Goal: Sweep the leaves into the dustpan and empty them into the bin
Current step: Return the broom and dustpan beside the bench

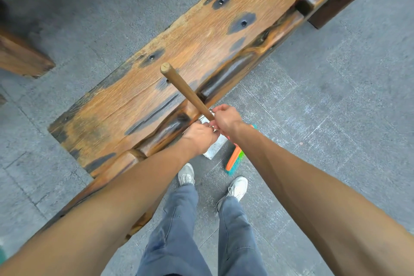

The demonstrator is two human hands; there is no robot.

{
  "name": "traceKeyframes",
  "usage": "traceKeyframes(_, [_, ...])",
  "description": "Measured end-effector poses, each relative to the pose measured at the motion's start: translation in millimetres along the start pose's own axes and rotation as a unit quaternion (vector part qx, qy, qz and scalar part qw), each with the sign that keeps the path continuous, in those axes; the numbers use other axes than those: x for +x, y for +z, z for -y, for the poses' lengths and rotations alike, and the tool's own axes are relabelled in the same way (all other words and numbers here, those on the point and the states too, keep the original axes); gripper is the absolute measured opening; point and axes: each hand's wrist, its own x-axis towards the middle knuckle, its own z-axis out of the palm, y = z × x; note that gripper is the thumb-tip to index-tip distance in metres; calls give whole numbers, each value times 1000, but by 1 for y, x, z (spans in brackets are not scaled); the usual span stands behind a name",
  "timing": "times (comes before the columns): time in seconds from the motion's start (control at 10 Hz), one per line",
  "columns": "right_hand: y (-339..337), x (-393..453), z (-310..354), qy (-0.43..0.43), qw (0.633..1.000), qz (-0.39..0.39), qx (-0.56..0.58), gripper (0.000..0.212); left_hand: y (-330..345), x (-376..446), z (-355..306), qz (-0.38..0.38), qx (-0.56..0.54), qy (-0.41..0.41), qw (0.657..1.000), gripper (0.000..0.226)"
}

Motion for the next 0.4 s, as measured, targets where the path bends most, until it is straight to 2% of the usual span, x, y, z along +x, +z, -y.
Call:
traceKeyframes(0.1, [-6, -8, -4, 7, 999, 19, 34, 32, -2, -5, -5, -8, 19, -16, 1000, 53])
traceKeyframes(0.3, [-21, -22, 1, -28, 996, 74, 45, 31, -12, -22, -14, -55, 22, -49, 997, 58])
traceKeyframes(0.4, [-26, -30, -6, -73, 993, 84, 26, 26, -18, -38, -25, -73, 7, -71, 995, 53])
